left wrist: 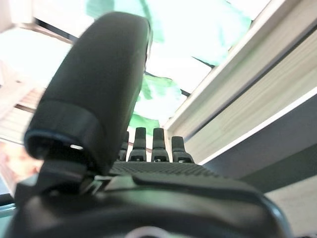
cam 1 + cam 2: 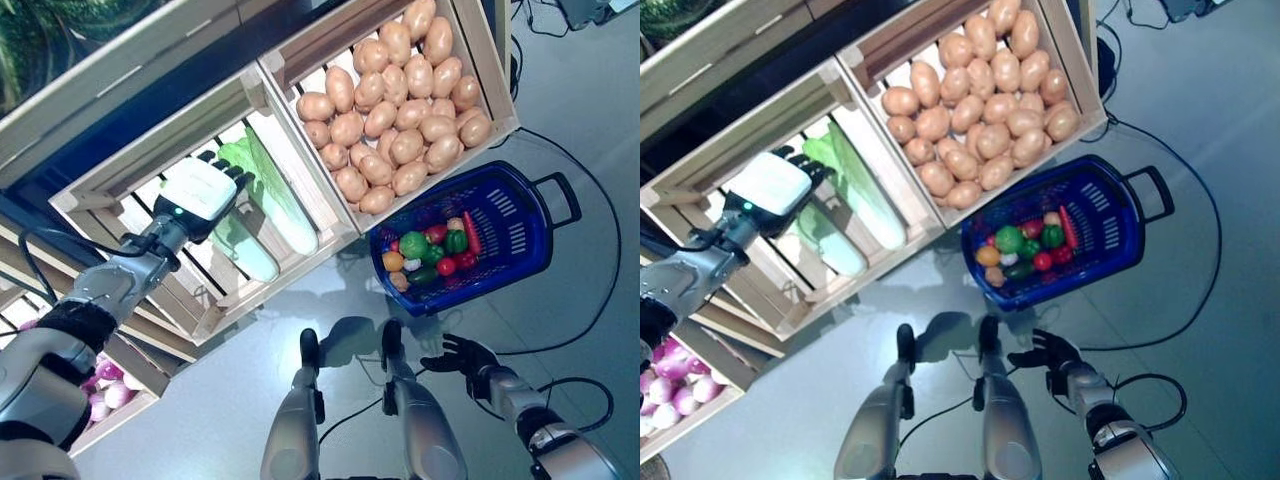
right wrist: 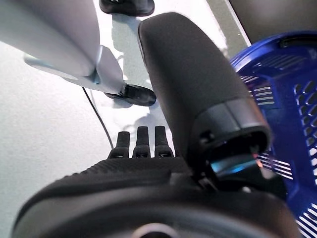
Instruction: Put vegetables into the basket
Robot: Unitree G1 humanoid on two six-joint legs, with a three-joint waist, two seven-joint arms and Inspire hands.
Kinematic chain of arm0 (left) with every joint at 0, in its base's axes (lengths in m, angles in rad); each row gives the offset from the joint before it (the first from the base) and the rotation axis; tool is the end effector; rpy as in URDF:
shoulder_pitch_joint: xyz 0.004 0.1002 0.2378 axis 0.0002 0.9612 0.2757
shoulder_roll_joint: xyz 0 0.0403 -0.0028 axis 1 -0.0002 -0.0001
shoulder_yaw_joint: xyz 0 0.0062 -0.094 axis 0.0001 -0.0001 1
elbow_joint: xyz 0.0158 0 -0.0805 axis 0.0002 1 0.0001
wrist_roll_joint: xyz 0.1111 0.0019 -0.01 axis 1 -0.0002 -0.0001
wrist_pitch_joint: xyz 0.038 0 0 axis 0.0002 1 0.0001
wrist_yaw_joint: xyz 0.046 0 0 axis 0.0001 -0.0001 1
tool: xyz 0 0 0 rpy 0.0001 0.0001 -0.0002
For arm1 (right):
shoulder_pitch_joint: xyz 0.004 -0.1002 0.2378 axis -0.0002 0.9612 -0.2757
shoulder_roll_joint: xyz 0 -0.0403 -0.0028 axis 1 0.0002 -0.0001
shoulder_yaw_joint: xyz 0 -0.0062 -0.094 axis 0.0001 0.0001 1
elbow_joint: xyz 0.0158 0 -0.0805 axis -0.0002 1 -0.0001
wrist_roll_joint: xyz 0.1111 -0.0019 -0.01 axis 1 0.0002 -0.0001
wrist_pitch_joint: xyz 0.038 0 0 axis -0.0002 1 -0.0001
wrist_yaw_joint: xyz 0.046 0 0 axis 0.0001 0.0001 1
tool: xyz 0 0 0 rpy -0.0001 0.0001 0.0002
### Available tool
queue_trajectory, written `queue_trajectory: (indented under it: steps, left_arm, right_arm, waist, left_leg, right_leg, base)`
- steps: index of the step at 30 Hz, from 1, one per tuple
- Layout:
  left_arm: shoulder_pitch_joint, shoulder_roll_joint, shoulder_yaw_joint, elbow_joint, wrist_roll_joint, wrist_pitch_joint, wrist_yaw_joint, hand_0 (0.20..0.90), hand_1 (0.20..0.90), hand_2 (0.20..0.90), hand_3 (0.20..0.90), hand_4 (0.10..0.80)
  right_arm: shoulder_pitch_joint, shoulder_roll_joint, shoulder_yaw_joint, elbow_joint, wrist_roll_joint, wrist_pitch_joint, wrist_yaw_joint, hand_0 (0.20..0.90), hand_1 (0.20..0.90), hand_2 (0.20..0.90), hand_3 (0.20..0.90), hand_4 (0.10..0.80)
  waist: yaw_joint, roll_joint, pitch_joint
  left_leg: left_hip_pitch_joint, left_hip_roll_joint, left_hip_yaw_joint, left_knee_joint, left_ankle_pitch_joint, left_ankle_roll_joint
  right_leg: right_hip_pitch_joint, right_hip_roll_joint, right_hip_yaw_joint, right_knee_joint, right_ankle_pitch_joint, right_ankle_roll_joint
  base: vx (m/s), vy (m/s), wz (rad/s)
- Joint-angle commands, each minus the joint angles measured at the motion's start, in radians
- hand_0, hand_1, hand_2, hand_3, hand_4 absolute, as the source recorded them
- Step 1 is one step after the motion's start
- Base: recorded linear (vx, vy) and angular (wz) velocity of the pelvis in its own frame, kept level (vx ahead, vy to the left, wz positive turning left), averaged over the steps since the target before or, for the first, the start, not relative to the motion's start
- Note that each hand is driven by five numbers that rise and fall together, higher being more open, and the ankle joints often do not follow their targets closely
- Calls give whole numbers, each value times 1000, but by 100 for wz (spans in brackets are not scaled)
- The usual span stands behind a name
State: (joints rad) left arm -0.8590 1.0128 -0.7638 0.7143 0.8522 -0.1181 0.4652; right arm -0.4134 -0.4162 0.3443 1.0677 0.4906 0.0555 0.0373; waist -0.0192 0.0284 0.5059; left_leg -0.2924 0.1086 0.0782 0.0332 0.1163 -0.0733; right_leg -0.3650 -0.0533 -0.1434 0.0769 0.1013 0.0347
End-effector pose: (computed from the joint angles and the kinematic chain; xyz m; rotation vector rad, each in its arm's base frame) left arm 0.3144 0.2917 0.1697 2.0816 -0.4020 0.0780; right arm 0.2365 -0.2393 -0.0313 -0.1195 0.7381 -0.0664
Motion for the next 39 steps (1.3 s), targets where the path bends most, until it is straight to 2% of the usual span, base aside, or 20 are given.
queue_trajectory:
  steps: [1, 9, 14, 17, 22, 25, 26, 30, 39]
  left_arm:
    - [-157, 35, 61, 56, 9, 68, 45, 900, 900, 900, 900, 800]
    - [-177, 55, 39, 67, 24, 128, -52, 900, 900, 900, 900, 800]
    - [-152, 82, 75, 44, 14, 154, 15, 900, 900, 900, 900, 800]
    - [-123, 93, 98, 26, 21, 144, 4, 900, 900, 900, 900, 800]
    - [-54, 107, 138, 24, 11, 170, 3, 900, 900, 900, 900, 800]
    - [-34, 109, 151, 28, -5, 197, 25, 900, 900, 900, 900, 800]
    - [-26, 106, 163, 25, -12, 229, 47, 900, 900, 900, 900, 800]
    - [-44, 106, 179, 61, -28, 289, 102, 900, 900, 900, 900, 800]
    - [-81, 107, 202, 118, -11, 331, 171, 900, 900, 900, 900, 800]
  right_arm:
    - [15, -55, 40, -49, 70, -24, -29, 900, 900, 900, 900, 800]
    - [-14, -64, 38, -91, 72, -11, -53, 900, 900, 900, 900, 800]
    - [-8, -79, 23, -104, 92, -14, -60, 900, 900, 900, 900, 800]
    - [-1, -81, 13, -120, 99, -14, -68, 900, 900, 900, 900, 800]
    - [7, -89, 2, -146, 92, -8, -69, 900, 900, 900, 900, 800]
    - [10, -90, 1, -150, 90, -5, -70, 900, 900, 900, 900, 800]
    - [9, -92, 2, -158, 84, -1, -71, 900, 900, 900, 900, 800]
    - [7, -93, 7, -171, 89, -4, -77, 900, 900, 900, 900, 800]
    - [32, -96, 4, -243, 94, -5, -97, 900, 900, 900, 900, 800]
  waist:
    - [-18, -18, 14]
    - [-16, -21, 14]
    - [-12, -22, 14]
    - [-5, -21, 14]
    - [-1, -18, 14]
    - [-1, -17, 14]
    - [0, -16, 14]
    - [1, -23, 14]
    - [-4, -48, 14]
  left_leg:
    - [-171, 6, -39, 201, -34, -42]
    - [-262, -1, -43, 276, -54, -35]
    - [-306, -8, -47, 321, -73, -30]
    - [-331, -12, -54, 344, -80, -29]
    - [-351, -15, -55, 349, -82, -26]
    - [-356, -16, -54, 345, -78, -29]
    - [-359, -16, -54, 339, -73, -29]
    - [-381, -11, -52, 337, -69, -27]
    - [-441, -2, -53, 360, -68, -25]
  right_leg:
    - [-36, -27, 14, 182, -145, 8]
    - [-127, -42, 21, 248, -160, 6]
    - [-169, -55, 27, 275, -166, 6]
    - [-190, -58, 26, 297, -174, 4]
    - [-214, -57, 28, 313, -180, 5]
    - [-217, -58, 27, 311, -181, 6]
    - [-220, -56, 25, 309, -179, 5]
    - [-247, -51, 24, 328, -189, 1]
    - [-305, -41, 20, 368, -198, -4]
  base:
    - [-75, 20, -3]
    - [-22, 16, -3]
    - [-2, -1, 2]
    - [-1, -13, 2]
    - [4, -5, 5]
    - [0, 0, 0]
    - [0, 0, 0]
    - [-17, 7, 1]
    - [-6, 2, 1]
